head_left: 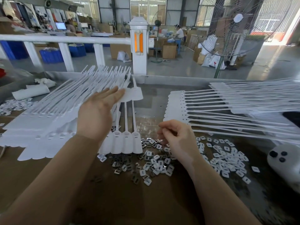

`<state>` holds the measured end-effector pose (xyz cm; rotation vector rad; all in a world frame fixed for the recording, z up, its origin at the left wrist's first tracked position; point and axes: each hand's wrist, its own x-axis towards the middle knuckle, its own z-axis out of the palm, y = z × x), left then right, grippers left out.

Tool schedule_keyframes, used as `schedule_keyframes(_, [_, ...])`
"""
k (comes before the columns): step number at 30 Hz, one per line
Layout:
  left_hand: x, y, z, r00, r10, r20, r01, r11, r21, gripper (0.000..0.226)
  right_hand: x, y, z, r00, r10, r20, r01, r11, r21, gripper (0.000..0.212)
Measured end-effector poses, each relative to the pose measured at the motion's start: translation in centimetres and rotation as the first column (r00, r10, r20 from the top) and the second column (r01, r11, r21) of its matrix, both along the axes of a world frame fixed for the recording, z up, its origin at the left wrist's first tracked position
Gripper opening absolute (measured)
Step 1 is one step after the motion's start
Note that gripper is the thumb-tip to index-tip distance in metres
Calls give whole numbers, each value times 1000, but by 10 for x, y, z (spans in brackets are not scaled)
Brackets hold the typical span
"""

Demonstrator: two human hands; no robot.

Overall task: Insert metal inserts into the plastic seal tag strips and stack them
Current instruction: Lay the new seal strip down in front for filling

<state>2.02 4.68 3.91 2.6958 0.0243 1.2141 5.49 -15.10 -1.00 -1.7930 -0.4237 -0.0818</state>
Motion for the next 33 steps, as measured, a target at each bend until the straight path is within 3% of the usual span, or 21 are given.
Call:
schedule_keyframes(4, [3,-22,12,991,-92,93,84,993,89,59,1,-2,0,997,-73,9,72,995,71,27])
schedule_keyframes(7, [7,-46,10,984,-162,72,148,975,164,62,3,-5,3,991,-133,-34,137,970,202,22])
schedule_keyframes(9, [9,-61,6,984,-181,-4,178,962,208,63,4,-7,6,980,-163,-116,195,903,382,20])
schedule_keyframes(11, [12,-75,1,972,-182,-150,215,945,247,67,5,-10,9,960,-175,-220,269,800,537,32])
schedule_keyframes(13, [17,-86,-8,945,-195,-264,260,936,238,72,7,-14,9,936,-190,-295,337,724,602,44])
schedule_keyframes(17, [19,-107,-26,922,-226,-316,301,930,212,63,9,-20,8,923,-277,-267,382,739,555,24])
schedule_keyframes(20, [21,-114,-37,903,-192,-384,293,929,226,62,17,-27,4,852,-405,-331,521,718,462,12])
schedule_keyframes(23, [21,-108,-46,898,-144,-415,228,960,160,68,23,-32,-1,781,-566,-263,624,713,318,5])
schedule_keyframes(26, [18,-97,-52,892,-127,-434,168,984,58,66,24,-35,-2,741,-647,-181,672,712,205,24])
schedule_keyframes(31, [15,-98,-50,840,-248,-482,215,969,-125,41,24,-37,1,711,-685,-160,703,694,154,29])
schedule_keyframes(33, [14,-98,-46,801,-314,-510,233,948,-218,42,23,-38,1,720,-685,-108,694,714,95,36])
